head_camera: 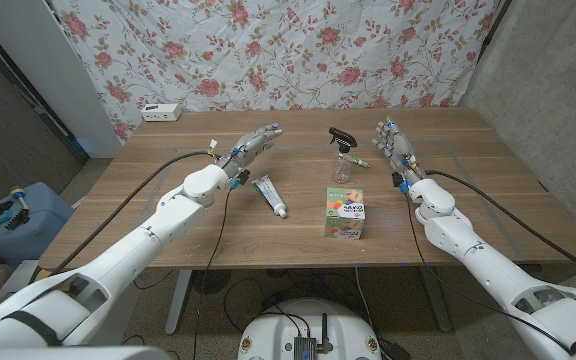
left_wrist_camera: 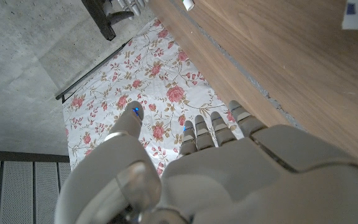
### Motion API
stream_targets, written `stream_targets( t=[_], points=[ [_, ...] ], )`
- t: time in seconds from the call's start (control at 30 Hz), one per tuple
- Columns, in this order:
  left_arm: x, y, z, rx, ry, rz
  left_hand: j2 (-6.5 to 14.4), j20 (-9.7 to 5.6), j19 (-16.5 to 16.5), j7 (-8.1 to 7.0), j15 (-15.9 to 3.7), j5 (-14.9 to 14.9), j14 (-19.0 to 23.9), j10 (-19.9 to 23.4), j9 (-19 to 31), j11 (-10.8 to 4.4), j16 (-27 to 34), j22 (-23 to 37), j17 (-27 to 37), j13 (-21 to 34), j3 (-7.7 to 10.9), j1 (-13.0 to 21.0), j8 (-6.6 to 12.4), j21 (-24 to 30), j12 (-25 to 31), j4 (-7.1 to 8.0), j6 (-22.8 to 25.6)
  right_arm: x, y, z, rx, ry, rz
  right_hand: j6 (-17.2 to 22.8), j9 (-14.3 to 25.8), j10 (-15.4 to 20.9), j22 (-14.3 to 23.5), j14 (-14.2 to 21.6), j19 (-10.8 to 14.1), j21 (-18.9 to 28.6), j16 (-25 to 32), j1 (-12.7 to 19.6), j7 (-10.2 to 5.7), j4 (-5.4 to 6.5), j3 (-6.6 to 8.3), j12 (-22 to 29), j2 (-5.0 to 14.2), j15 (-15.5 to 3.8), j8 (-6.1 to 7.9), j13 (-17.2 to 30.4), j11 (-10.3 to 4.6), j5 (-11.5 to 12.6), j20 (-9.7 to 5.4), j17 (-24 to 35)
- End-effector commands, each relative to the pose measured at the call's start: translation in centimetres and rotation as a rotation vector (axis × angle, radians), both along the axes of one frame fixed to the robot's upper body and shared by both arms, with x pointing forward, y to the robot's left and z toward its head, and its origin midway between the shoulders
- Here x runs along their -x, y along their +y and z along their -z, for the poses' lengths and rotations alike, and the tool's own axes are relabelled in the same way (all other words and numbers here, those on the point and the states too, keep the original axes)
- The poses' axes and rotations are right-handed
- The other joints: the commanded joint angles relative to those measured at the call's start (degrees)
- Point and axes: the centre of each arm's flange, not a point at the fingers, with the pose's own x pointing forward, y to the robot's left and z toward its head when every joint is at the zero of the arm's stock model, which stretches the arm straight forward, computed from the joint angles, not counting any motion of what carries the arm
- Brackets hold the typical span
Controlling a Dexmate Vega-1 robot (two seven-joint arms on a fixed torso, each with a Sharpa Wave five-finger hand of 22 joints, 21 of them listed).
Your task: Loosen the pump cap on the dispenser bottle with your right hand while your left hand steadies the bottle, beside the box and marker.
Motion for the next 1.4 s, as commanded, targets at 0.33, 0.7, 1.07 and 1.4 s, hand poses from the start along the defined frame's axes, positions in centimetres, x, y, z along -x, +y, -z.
stream_targets(
  t=[0.33,0.7,1.07,1.4],
  points=[
    [-0.8,-3.4,-0.4,-0.115,-0.021,0.065,-5.3,0.05,-0.2,-1.62,-3.97,1.4,3.3,3.6,0.1,-2.01,0.5,0.0,0.2,0.1,-1.19,6.5,0.83,0.2,0.6,-0.55,3.0,-0.4,-0.5,0.2,-0.026,-0.015,0.009,0.5,0.1,0.5,0.2,0.0,0.0,0.2,0.3,0.1,-0.11,-0.1,-0.26,0.4,-0.26,-1.2,0.29,0.1,0.16,0.4,-3.89,0.0],
    [-1.0,-4.9,-0.6,-0.146,-0.049,0.093,-8.4,0.47,-0.1,-1.41,-4.04,2.4,4.7,4.8,0.1,-1.84,0.5,0.0,0.2,0.0,-2.73,9.1,0.72,0.2,0.6,-0.23,3.8,-0.1,-0.6,0.5,-0.028,-0.009,0.014,0.6,0.1,0.5,0.2,0.0,0.0,0.2,0.3,0.2,-0.13,-0.17,-0.29,0.4,-0.3,-1.1,0.32,0.1,0.15,0.4,-3.74,0.0],
    [-1.6,-6.1,-0.3,-0.175,-0.056,0.125,-9.9,1.07,-0.7,-0.6,-3.46,3.5,5.6,5.2,0.2,-0.92,0.3,0.0,0.2,0.0,-4.43,11.3,0.23,0.0,0.2,0.15,4.0,0.1,-1.0,0.6,-0.027,0.009,0.012,0.2,0.1,0.1,0.2,-0.3,-0.2,0.2,0.2,0.1,-0.33,-0.23,-0.34,0.3,-0.32,-0.97,0.19,0.1,0.14,0.5,-3.56,0.0],
    [-2.2,-7.1,-0.1,-0.205,-0.047,0.164,-10.6,1.76,-2.0,0.11,-2.99,4.5,5.7,5.2,0.2,-0.01,0.1,0.0,0.2,0.1,-6.44,12.3,-0.34,-0.2,-0.2,0.46,3.1,0.0,-1.1,0.8,-0.033,0.022,0.017,-0.1,0.1,-0.1,0.2,-0.5,-0.3,0.2,0.1,0.1,-0.22,-0.24,-0.4,0.2,-0.33,-0.92,0.14,0.1,0.28,0.5,-3.57,0.0]
  ],
)
